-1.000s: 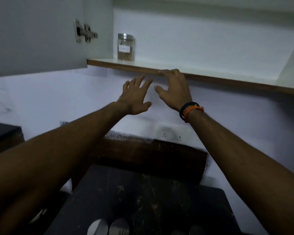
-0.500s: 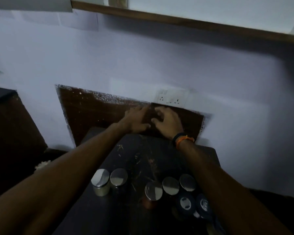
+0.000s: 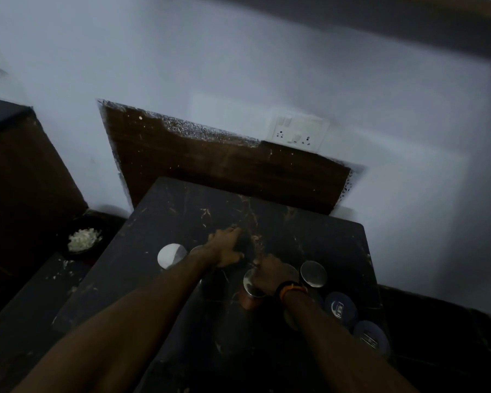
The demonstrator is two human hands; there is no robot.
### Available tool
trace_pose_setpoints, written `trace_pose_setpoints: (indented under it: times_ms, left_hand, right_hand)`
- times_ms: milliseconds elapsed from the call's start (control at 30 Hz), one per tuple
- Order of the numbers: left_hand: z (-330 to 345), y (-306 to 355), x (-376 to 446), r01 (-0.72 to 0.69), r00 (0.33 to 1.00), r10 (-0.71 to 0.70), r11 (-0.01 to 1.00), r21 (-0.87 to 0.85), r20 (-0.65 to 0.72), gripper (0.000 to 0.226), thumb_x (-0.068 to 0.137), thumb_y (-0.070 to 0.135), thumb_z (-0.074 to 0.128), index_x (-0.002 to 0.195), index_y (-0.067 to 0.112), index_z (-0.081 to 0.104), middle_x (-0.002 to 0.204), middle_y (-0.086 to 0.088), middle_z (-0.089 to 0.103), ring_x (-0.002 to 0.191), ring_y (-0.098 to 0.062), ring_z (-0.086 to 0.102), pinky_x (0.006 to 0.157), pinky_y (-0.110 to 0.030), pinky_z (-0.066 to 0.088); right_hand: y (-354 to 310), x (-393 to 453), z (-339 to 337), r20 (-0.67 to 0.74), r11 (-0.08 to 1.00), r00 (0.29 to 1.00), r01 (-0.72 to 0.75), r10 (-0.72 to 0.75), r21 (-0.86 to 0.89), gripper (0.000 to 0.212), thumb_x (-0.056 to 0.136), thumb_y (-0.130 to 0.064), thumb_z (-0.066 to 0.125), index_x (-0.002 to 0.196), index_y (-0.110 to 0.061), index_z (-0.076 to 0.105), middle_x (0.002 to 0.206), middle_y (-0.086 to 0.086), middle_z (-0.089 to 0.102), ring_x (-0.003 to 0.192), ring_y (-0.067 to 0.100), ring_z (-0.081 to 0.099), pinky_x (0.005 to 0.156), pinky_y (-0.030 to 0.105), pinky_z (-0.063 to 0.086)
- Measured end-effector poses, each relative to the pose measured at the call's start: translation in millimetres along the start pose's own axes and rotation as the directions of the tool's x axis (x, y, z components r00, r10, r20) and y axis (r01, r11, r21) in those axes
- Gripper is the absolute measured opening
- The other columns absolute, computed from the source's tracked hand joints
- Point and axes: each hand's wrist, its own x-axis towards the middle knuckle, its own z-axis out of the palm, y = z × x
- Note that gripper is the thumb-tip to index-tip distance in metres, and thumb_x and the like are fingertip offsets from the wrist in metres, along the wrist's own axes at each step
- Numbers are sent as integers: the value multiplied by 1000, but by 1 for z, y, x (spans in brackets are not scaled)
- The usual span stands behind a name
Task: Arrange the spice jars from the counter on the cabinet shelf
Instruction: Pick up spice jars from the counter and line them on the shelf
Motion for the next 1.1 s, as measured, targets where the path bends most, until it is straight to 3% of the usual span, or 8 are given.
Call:
trace_pose_setpoints:
  times_ms: [200,300,433,600,667,833,967,1100]
  left_hand:
    - [24,-3,-13,-13,998,19,996,-85,62,60,93,30,65,145,16,41,145,-11,49,131,-28,49,110,-49,42]
    - [29,-5,-17,-23,998,29,993,-112,50,57,92,29,65,143,17,42,143,-11,49,131,-27,49,109,-48,43]
    - [28,-11,-19,-27,999,31,985,-173,16,51,93,23,64,140,17,46,139,-9,53,126,-21,53,106,-37,45]
    - [29,-21,-21,-16,997,-7,959,-283,-82,40,95,15,60,134,20,51,130,-3,59,105,-3,54,77,-13,42]
    - [26,-23,-20,-2,993,-43,931,-366,-113,31,98,13,57,128,19,54,123,-1,62,94,-2,58,69,-12,43]
    - [18,-27,-21,13,975,-139,816,-578,-174,18,104,20,47,118,21,58,112,-1,62,101,-11,62,79,-23,50]
    - [15,-23,-19,42,964,-245,535,-844,-107,34,106,35,38,112,12,62,118,-16,65,107,-28,64,88,-42,54]
    - [6,-10,-22,266,944,-196,-18,-964,264,61,96,65,40,133,17,46,131,-25,57,115,-39,62,92,-50,55]
  right_hand:
    - [7,-2,33,23,996,999,44,-43,-76,75,75,-54,72,137,-20,46,138,8,45,127,29,46,99,44,44]
    - [7,-4,44,-62,991,997,40,-48,-131,74,71,-62,69,130,-23,47,130,5,51,119,26,52,90,43,48]
    - [10,-3,45,-88,993,995,43,-53,-112,77,73,-63,64,137,-24,43,131,5,52,118,26,54,92,41,49]
    - [9,0,28,-154,995,986,56,-69,-86,54,83,-62,50,124,-27,53,122,1,62,108,23,61,80,33,36]
    - [5,2,14,-155,998,986,64,-63,1,56,84,-60,49,130,-30,52,127,-1,61,114,21,59,85,32,40]
    - [-10,5,-37,-165,978,979,144,-119,150,68,75,-54,73,135,-32,49,129,-4,57,121,19,49,104,38,41]
    - [-19,1,-85,-163,958,971,208,-177,199,86,66,-50,82,141,-39,42,130,-6,45,123,20,40,99,39,41]
    - [-29,-4,-121,-239,813,933,352,-268,464,79,69,-42,84,138,-41,47,138,-8,45,124,17,44,90,32,43]
